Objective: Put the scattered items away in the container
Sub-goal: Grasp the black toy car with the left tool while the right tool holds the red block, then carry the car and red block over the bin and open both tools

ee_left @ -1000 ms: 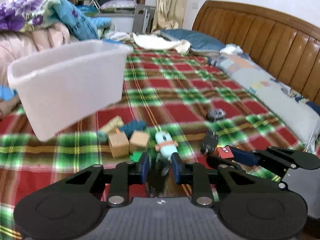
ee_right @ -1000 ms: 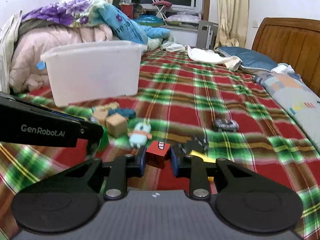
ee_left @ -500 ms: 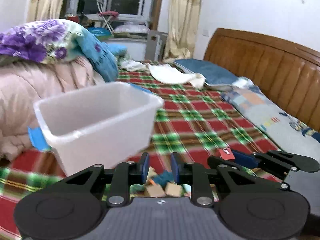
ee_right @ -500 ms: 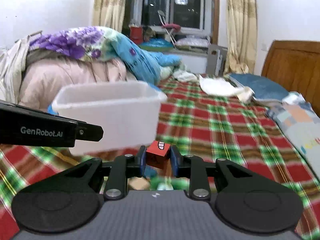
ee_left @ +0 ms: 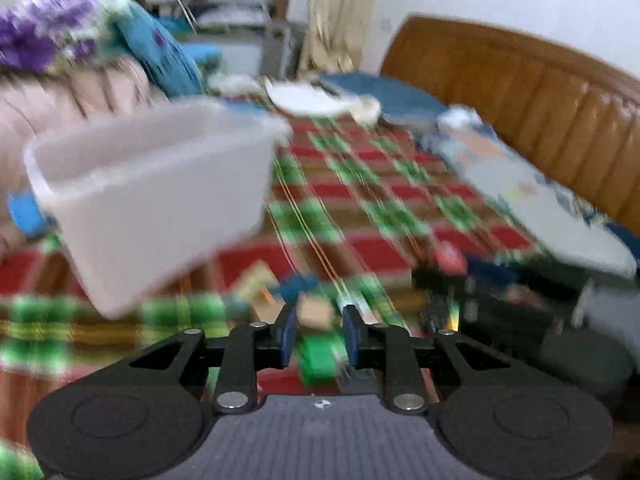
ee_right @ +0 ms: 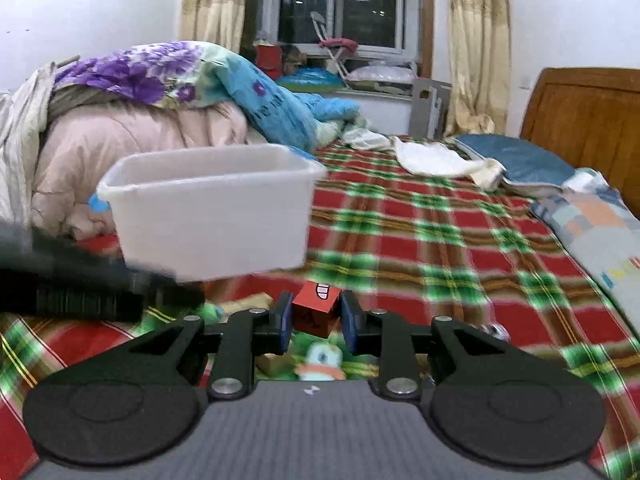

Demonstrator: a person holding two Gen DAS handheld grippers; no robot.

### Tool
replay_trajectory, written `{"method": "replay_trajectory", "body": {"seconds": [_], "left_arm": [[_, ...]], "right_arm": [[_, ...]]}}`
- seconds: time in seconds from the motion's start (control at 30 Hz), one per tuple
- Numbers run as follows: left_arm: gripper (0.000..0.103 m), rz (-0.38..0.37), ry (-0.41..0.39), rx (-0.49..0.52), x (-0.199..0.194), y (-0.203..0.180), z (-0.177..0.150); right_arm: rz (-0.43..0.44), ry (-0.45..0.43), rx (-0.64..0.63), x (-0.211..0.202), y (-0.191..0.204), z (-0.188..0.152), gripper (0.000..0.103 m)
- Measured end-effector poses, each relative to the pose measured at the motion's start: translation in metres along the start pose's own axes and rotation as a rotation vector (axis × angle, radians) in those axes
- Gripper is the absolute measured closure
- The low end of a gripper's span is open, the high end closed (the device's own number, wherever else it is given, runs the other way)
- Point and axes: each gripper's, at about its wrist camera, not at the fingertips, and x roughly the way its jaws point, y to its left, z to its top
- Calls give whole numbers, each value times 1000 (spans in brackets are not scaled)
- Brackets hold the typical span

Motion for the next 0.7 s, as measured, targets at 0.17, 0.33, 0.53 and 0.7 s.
{"method": "replay_trajectory", "body": {"seconds": [0.17, 0.33, 0.53, 0.7], "left_arm": [[60, 44, 125, 33, 38, -30, -40], [70, 74, 125, 10, 59, -32, -51], [70, 48, 74, -2, 39, -20, -41], [70, 61, 18, -10, 15, -4, -12]], "right_arm": [[-37, 21, 26, -10, -21, -12, 75], [-55, 28, 39, -18, -32, -18, 75], [-49, 31, 27, -19, -29, -20, 75], [-7, 17, 11, -10, -12, -10, 75]]}}
